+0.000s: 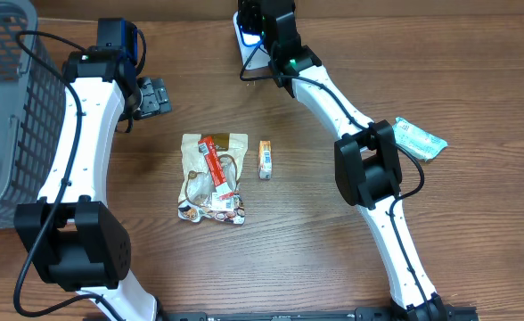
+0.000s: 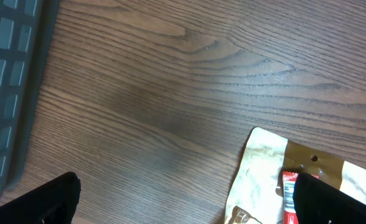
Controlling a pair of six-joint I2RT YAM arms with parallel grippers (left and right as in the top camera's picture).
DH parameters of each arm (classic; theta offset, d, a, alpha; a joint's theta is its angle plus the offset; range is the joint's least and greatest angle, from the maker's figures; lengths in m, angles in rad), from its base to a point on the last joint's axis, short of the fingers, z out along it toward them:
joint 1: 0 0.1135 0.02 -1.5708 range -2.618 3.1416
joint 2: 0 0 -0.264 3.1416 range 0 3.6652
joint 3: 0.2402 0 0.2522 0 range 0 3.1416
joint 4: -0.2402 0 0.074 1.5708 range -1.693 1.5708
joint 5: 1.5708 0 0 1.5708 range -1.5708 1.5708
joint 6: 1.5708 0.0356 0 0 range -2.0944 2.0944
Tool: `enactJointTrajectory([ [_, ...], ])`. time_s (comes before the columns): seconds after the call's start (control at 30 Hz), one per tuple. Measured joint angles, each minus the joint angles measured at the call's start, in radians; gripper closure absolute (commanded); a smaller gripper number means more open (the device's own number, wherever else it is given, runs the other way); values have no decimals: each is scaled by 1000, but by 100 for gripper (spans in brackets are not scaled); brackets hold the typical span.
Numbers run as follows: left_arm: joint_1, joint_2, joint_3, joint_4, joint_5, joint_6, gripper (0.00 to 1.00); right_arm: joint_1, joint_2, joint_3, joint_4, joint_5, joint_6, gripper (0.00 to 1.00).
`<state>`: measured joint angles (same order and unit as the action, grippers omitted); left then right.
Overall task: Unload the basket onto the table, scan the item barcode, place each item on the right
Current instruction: 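Lift the green jar and hold it up to the white scanner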
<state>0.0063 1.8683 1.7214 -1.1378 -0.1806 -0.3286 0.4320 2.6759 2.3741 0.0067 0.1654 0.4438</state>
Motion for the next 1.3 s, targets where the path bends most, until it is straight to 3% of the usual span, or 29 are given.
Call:
enactJointTrajectory([
  [0.83, 0, 0, 0, 0, 0, 0, 0, 0, 0, 0, 81, -6, 0, 96],
  [1.3, 0, 0, 0, 0, 0, 0, 0, 0, 2, 0, -45, -57, 0, 96],
])
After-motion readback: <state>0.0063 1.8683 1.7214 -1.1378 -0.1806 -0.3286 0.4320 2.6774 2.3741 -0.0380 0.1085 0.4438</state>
